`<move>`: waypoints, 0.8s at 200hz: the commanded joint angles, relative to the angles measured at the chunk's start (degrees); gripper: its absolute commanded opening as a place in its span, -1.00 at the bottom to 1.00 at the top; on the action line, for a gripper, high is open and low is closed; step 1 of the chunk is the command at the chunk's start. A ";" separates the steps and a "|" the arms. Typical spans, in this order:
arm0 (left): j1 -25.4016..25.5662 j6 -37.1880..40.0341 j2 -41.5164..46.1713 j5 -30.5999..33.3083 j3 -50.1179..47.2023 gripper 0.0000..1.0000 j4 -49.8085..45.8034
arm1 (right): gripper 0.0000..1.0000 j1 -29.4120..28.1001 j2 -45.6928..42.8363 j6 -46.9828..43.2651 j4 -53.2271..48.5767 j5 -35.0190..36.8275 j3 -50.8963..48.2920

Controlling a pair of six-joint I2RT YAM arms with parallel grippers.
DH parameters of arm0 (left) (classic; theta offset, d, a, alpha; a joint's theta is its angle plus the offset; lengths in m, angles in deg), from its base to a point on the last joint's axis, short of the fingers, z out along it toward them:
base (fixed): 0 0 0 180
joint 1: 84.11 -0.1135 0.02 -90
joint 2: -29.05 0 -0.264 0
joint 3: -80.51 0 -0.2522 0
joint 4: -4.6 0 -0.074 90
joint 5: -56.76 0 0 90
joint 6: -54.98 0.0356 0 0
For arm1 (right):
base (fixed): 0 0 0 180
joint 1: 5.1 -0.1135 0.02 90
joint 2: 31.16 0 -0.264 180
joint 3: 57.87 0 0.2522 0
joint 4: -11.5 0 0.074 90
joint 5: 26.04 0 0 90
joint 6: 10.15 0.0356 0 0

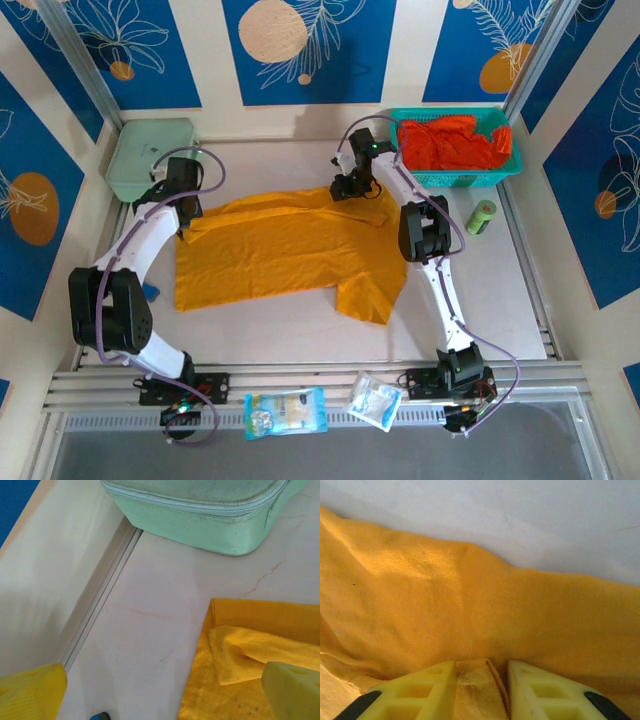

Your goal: Fold and stack the t-shirts

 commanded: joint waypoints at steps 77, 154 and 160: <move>0.28 -0.93 -0.70 -0.64 1.35 0.99 -1.24 | -0.61 -0.50 -6.23 -0.24 -1.15 -1.56 -2.50; 0.27 -1.04 -1.23 -0.86 0.78 0.99 -0.93 | -0.47 -0.71 -7.63 -0.57 -1.38 -1.77 -3.73; 0.28 -1.05 -1.30 -0.88 0.75 0.99 -0.80 | -0.47 -0.74 -7.56 -0.57 -1.09 -1.62 -4.03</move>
